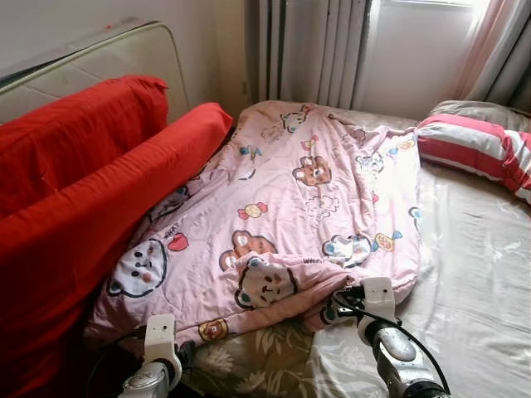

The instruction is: Clean up the room

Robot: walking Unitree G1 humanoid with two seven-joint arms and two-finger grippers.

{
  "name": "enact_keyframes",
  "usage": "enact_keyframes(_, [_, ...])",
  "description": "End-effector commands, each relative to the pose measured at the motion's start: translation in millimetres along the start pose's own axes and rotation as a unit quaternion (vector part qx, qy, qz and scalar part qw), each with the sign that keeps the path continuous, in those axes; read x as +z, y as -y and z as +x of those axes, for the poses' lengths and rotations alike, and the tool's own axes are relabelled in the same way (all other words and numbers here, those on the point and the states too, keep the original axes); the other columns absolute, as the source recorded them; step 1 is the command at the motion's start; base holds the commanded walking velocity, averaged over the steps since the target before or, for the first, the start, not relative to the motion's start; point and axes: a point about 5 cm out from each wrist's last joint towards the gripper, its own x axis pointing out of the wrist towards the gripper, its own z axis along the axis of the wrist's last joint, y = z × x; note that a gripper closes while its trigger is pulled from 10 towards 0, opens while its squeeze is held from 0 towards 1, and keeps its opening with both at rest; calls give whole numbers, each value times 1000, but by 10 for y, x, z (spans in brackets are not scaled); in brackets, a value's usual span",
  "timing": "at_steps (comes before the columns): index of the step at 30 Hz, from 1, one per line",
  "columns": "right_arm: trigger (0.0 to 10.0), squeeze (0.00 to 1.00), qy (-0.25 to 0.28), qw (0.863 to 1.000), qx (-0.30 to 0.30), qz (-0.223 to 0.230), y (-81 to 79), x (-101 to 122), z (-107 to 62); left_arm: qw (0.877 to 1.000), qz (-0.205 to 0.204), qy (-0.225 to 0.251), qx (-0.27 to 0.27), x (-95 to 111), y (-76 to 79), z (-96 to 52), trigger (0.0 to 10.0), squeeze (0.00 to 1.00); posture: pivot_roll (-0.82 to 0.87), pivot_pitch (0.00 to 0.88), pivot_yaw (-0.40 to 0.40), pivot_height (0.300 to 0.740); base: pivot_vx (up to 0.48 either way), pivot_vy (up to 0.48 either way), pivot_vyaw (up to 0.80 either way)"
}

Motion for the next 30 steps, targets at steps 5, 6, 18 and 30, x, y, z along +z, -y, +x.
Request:
enact_keyframes(5, [10000,0,-11,1000,-8,6,44,-48,-20,1000,-1,-5,5,-19,-26,-6,10000,0,1,0,-1,740,-274,0,0])
enact_keyframes(6, [10000,0,-10,1000,-10,7,48,-49,-21,1000,-1,-5,4,-21,-24,-7,10000,0,1,0,-1,740,-277,0,0])
enact_keyframes(18, [10000,0,-17,1000,-17,11,108,-73,-38,1000,-1,-10,5,-72,-19,-19,10000,0,2,0,-1,740,-293,0,0])
enact_keyframes(30, [10000,0,33,995,-93,-19,309,119,-30,1000,3,-10,8,-55,-34,-15,10000,0,5,0,-1,740,-47,0,0])
